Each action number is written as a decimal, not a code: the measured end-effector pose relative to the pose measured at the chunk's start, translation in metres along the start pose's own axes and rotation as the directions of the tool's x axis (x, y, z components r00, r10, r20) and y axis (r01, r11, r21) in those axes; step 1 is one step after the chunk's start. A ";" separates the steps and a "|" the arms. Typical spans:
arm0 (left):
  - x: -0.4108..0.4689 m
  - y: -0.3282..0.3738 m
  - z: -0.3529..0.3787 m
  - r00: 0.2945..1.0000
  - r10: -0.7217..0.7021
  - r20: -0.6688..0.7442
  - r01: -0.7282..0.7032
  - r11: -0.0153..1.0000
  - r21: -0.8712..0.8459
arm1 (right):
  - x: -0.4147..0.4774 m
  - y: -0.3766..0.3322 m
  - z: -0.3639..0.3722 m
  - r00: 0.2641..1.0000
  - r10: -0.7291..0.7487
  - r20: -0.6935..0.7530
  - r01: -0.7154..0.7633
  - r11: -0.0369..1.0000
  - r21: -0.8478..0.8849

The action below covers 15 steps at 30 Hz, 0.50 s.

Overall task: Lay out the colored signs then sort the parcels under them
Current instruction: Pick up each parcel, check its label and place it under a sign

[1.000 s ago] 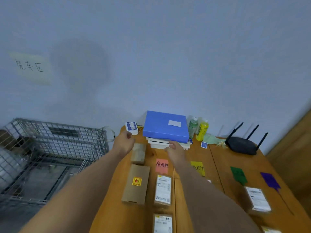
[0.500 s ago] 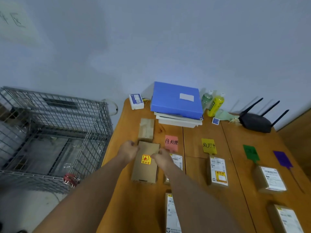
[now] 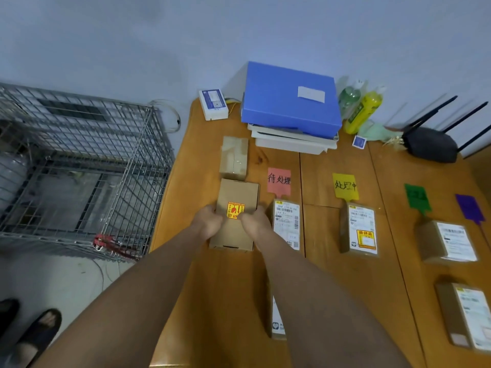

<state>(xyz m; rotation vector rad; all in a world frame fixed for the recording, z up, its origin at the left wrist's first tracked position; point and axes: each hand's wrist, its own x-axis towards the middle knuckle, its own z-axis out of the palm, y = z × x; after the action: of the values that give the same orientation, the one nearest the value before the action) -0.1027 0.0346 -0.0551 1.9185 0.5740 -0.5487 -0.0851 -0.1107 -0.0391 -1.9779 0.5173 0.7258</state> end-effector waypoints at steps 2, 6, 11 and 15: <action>0.002 -0.002 0.001 1.000 0.012 -0.006 -0.012 1.000 -0.015 | 0.006 0.003 0.002 1.000 0.013 -0.008 -0.013 1.000 0.006; 0.007 -0.001 -0.002 1.000 -0.008 -0.014 0.007 1.000 -0.022 | 0.011 0.010 0.003 0.999 0.034 0.008 -0.035 0.999 0.024; -0.001 0.000 -0.005 0.999 -0.026 0.024 0.027 0.997 -0.067 | 0.007 0.009 -0.002 0.999 0.030 0.029 -0.032 0.999 0.037; -0.013 0.010 -0.012 0.999 -0.014 0.036 0.018 0.995 -0.098 | -0.006 0.003 -0.014 0.999 -0.011 0.031 0.010 0.999 0.050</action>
<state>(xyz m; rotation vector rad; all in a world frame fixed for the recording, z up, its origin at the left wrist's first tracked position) -0.1060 0.0398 -0.0359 1.8097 0.5840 -0.5535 -0.0870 -0.1238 -0.0316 -1.9191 0.5014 0.7295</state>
